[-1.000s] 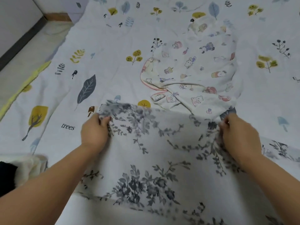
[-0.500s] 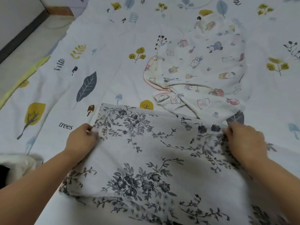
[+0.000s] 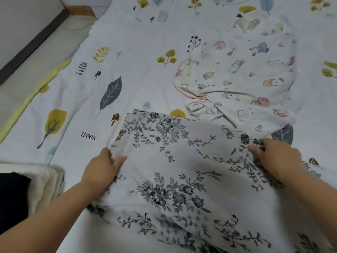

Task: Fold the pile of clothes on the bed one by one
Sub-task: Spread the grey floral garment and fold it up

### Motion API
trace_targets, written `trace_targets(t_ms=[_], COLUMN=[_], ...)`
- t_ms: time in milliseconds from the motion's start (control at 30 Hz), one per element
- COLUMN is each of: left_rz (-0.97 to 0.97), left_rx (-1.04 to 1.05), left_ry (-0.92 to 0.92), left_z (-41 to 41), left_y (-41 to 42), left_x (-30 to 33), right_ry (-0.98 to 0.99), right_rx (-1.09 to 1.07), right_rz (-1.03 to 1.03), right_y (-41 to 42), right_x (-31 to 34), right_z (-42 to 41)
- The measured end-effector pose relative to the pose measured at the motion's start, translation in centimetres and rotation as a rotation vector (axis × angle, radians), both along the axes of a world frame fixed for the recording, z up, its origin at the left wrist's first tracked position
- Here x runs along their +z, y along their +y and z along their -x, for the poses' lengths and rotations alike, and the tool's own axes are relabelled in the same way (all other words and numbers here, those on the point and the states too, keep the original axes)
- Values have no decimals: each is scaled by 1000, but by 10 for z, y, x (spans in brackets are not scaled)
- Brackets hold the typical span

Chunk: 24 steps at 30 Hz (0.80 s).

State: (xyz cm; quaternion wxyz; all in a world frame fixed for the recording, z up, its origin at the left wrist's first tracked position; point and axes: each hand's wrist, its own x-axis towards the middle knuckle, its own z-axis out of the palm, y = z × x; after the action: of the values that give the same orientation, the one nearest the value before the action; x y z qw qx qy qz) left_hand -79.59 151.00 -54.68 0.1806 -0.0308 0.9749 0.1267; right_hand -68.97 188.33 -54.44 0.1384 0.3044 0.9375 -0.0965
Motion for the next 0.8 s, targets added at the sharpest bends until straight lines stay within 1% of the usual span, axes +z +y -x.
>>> trace_targets(t_ms=[100, 133, 167, 233, 267, 300, 333, 400, 433, 467, 500, 533, 567, 600, 667, 733, 800], left_rz=[-59, -55, -39, 22, 36, 25, 7, 20, 39, 47, 40, 22, -5, -23, -31, -22, -29], left_rx=[-51, -55, -57, -25, 8, 40, 61, 72, 70, 73, 85, 96, 106, 120, 169, 179, 137], left_ry=[102, 119, 110, 51, 25, 21, 47, 174, 254, 317, 338, 323, 286, 243, 177, 136, 99], left_z=[-1, 1, 3, 4, 4, 3, 1, -6, -11, -17, -23, -31, -38, -44, -51, -52, -52], left_y=[-14, -18, -21, -24, -25, -24, -23, -24, -26, -29, -34, -38, -43, -47, -54, -60, -63], left_x=[10, 11, 9, 0, -5, -9, -10, -6, -3, 0, 3, 6, 6, 8, 13, 16, 16], right_ry=[213, 247, 234, 100, 31, 4, 18, 166, 263, 337, 382, 409, 415, 398, 285, 249, 275], right_rx=[-65, -83, -86, -91, -116, -148, -173, -153, -100, -22, 78, 194, 327, 451, 640, 677, 664], right_rz=[-63, -98, -127, -164, -149, -127, -115, -143, -135, -75, 32, 148, 209, 215, 182, 156, 135], right_y=[4, 2, 0, -6, -10, -16, -25, -49, -63, -81, -101, -123, -143, -160, -182, -191, -194], right_x=[5, 5, 1, -10, -14, -17, -15, -5, 0, 4, 9, 13, 14, 11, 0, -11, -17], right_z=[-1, -1, -1, 4, 7, 8, 8, 0, -7, -18, -31, -45, -59, -72, -87, -89, -82])
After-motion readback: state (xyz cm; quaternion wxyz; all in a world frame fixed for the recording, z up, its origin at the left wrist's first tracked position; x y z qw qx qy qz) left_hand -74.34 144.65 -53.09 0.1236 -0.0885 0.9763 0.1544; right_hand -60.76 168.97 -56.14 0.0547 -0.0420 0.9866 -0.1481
